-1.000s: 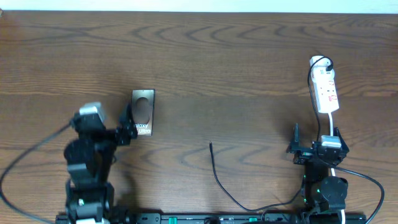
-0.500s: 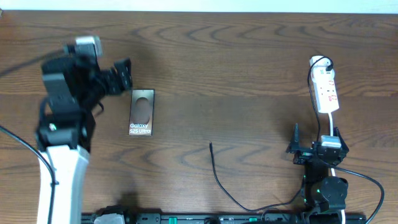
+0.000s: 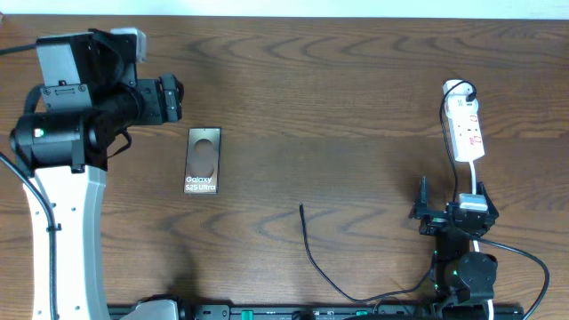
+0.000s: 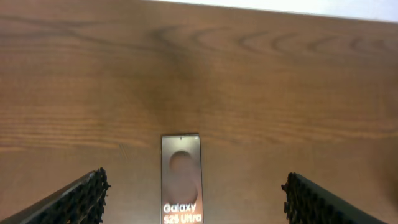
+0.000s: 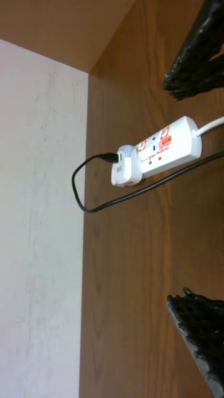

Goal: Plug charger to phone and switch on socket
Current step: 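Move the left gripper forward over the Galaxy phone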

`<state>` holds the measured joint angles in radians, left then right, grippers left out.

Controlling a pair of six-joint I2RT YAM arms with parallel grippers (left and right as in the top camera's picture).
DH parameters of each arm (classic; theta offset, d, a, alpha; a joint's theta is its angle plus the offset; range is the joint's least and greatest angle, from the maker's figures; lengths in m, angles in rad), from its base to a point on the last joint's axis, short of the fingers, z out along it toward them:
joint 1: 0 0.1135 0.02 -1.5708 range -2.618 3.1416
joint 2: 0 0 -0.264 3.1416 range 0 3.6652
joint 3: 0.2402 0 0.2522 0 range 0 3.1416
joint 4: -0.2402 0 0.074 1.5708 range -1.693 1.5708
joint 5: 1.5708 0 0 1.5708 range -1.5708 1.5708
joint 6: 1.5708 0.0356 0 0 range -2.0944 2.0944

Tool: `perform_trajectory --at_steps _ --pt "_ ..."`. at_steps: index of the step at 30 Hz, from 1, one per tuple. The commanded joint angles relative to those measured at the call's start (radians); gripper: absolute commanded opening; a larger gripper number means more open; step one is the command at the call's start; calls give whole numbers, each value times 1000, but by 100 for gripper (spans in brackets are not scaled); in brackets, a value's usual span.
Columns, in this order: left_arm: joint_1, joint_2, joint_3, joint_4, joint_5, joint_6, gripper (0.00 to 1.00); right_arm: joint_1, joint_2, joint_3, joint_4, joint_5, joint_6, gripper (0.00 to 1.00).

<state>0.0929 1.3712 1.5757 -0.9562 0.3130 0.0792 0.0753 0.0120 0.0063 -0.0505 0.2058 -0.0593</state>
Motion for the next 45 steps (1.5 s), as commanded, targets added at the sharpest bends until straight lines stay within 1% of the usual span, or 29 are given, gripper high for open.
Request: perform_trajectory --at_steps 1,11,13,14,18,30,31,32,33,35,36,37,45 --pt "-5 2 -2 -15 8 18 89 7 -5 -1 -5 -2 -9 99" --pt "-5 12 -2 1 6 14 89 7 -5 -1 -5 -2 -9 99" --pt "-5 34 -2 -5 -32 -18 89 7 -5 -1 -5 -2 -9 99" --pt "-7 50 -2 -13 -67 -34 89 7 -5 -1 -5 -2 -9 99" --pt "-23 139 -2 -51 -151 -27 89 7 -5 -1 -5 -2 -9 99" --pt "-68 469 -2 -60 -149 -27 88 7 -5 -1 -5 -2 -9 99" --pt "-68 493 -2 -60 -150 -27 79 7 -5 -1 -5 -2 -9 99" --pt "-68 510 -2 -60 -150 -27 74 7 -5 -1 -5 -2 -10 99" --pt "-68 534 -2 -60 -150 -27 67 7 -5 -1 -5 -2 -9 99" --pt "-68 567 -2 -60 -150 -27 66 7 -5 -1 -5 -2 -10 99" --pt "-68 581 -2 -60 -150 -28 80 7 -5 -1 -5 -2 -10 99" --pt "-68 594 -2 -59 -150 -28 99 7 -5 -1 -5 -2 -9 99" --pt "-68 625 -2 -45 -142 -28 100 7 -5 -1 -5 -2 -9 99"
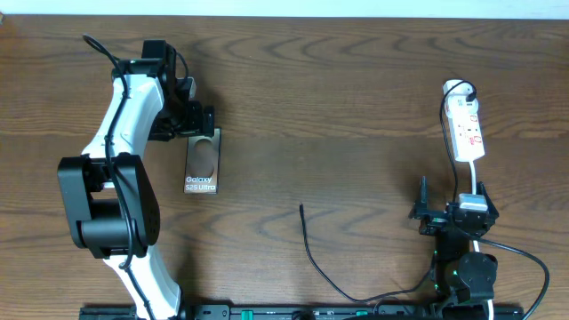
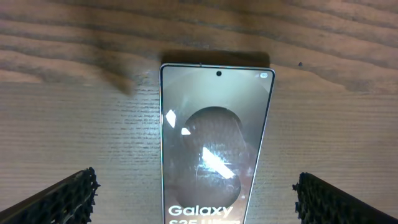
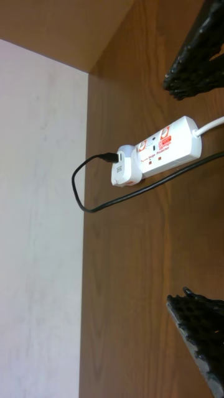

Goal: Plug charger to phone and switch on socket
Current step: 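Move the left gripper forward over the Galaxy phone, then lower the left gripper and close it on the phone's top edge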

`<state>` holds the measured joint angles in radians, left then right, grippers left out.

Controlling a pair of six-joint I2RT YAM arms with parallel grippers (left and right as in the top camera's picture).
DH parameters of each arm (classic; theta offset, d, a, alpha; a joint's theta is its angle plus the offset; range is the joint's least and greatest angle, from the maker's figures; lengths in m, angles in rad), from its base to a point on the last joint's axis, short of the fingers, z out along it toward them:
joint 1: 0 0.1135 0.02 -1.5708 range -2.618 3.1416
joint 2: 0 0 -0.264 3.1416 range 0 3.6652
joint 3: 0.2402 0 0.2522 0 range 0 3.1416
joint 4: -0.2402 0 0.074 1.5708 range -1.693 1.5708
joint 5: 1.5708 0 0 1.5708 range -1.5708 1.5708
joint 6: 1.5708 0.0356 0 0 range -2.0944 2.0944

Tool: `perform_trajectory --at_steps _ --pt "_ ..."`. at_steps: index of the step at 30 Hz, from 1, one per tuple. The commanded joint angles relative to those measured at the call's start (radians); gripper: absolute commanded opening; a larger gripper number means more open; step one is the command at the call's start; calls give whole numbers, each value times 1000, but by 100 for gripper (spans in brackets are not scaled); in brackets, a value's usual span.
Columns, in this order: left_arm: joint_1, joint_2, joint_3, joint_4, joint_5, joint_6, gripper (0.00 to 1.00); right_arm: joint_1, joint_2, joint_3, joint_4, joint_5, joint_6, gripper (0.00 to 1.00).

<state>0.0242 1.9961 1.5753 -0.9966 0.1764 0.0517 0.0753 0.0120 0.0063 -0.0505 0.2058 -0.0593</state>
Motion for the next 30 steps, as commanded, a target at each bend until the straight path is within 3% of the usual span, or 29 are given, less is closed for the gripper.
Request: perform_trajectory --at_steps 1,5,12,30 --pt "0 1 -3 -5 -6 0 100 7 -5 -1 -5 -2 -10 99" --pt "-2 2 -20 -4 -18 0 100 7 -5 -1 -5 -2 -9 99" --pt "-54 2 -92 19 -174 2 100 7 -5 -1 -5 -2 -9 99" --pt "-103 2 -176 97 -143 19 100 7 -5 -1 -5 -2 -10 99"
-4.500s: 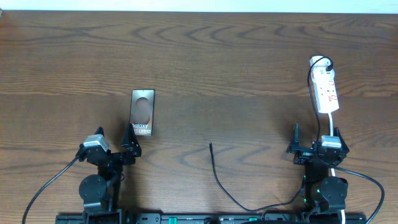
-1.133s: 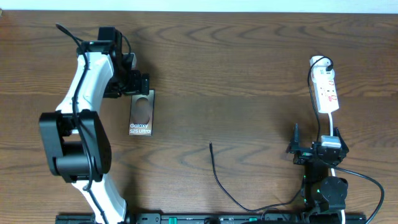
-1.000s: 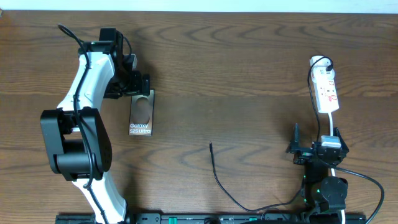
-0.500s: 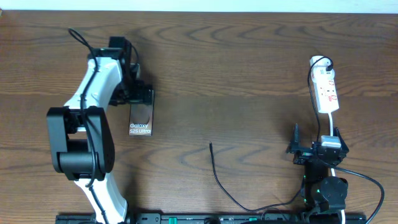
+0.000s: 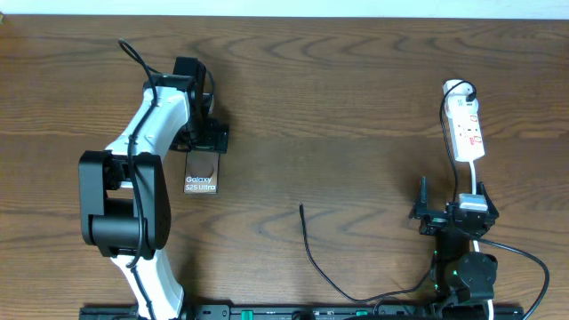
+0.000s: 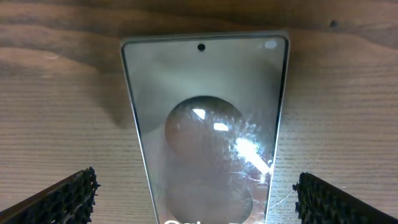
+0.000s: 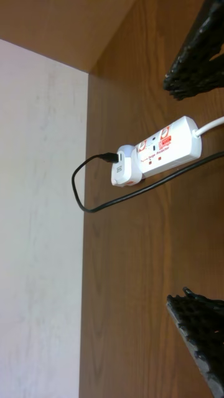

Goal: Plug charger to phone and switch on socket
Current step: 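Lower the left gripper and close it on the phone's top edge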

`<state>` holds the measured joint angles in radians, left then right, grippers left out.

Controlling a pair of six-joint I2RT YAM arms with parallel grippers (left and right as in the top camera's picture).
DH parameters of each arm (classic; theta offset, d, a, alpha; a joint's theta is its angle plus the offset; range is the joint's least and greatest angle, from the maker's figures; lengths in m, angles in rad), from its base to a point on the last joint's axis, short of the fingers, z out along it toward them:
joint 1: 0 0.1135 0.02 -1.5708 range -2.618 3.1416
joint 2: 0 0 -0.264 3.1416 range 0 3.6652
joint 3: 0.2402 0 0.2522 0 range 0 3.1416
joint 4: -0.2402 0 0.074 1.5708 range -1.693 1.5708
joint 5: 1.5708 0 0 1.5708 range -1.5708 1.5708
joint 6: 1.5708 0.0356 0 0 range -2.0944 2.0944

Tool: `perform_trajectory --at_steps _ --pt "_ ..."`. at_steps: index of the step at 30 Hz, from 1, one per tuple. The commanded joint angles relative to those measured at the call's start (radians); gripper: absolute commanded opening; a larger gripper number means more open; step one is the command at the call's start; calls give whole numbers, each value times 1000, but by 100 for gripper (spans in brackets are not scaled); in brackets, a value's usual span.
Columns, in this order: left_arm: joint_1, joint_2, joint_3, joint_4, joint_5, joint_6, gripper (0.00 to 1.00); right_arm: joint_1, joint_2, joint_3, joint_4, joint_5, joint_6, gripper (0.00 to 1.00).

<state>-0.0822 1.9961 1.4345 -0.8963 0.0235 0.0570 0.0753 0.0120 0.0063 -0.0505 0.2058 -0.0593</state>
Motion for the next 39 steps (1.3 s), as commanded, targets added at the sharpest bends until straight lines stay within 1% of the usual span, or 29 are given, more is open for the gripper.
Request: perform_trajectory --at_steps 1,3,6,20,25,39 --pt "3 2 -46 2 27 14 100 7 -5 -1 -5 -2 -9 99" --pt "3 2 -68 26 70 14 100 7 -5 -1 -5 -2 -9 99" --pt "3 2 -74 42 90 13 100 7 -5 -1 -5 -2 -9 99" --pt "3 2 -104 96 87 14 100 7 -5 -1 -5 -2 -9 99" --pt "3 2 -105 98 28 13 100 7 -5 -1 -5 -2 -9 99" --pt "3 2 -109 114 28 13 100 7 -5 -1 -5 -2 -10 99"
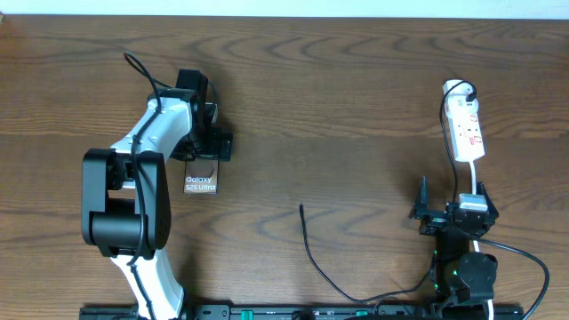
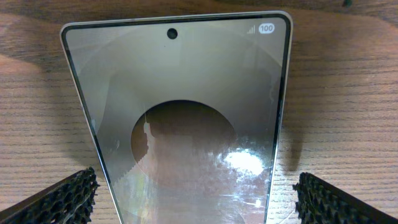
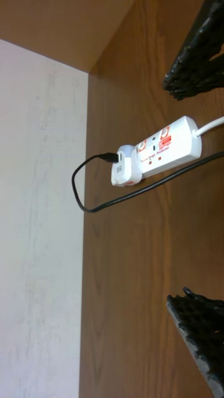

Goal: Plug charger to phone and switch on socket
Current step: 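Lower the left gripper and close it on the phone's top edge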

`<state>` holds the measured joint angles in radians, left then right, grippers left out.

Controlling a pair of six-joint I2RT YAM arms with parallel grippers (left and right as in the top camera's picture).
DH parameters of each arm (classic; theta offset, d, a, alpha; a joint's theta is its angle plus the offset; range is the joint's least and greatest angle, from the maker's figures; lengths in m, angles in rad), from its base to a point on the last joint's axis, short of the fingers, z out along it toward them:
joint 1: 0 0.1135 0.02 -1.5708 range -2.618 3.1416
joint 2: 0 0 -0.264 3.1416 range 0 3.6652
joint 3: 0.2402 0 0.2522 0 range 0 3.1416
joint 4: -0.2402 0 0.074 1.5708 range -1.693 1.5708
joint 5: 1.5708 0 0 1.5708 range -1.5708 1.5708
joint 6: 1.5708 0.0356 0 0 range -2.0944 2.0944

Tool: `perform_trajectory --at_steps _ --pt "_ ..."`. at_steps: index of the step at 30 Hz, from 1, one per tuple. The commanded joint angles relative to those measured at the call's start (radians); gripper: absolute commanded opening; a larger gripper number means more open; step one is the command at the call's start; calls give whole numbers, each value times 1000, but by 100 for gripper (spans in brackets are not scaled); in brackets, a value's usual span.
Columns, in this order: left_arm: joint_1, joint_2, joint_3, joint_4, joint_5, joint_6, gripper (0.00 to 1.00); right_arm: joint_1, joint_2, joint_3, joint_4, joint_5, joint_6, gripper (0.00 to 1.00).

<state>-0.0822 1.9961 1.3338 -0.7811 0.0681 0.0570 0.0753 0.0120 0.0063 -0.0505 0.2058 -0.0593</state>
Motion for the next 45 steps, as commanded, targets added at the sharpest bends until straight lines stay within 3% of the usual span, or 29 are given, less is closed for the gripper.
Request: perform_trajectory --at_steps 1,45 --pt "3 2 -9 -1 -17 13 100 7 -5 -1 -5 -2 -9 99" --pt "3 2 -76 -10 -16 14 100 7 -5 -1 -5 -2 -9 99"
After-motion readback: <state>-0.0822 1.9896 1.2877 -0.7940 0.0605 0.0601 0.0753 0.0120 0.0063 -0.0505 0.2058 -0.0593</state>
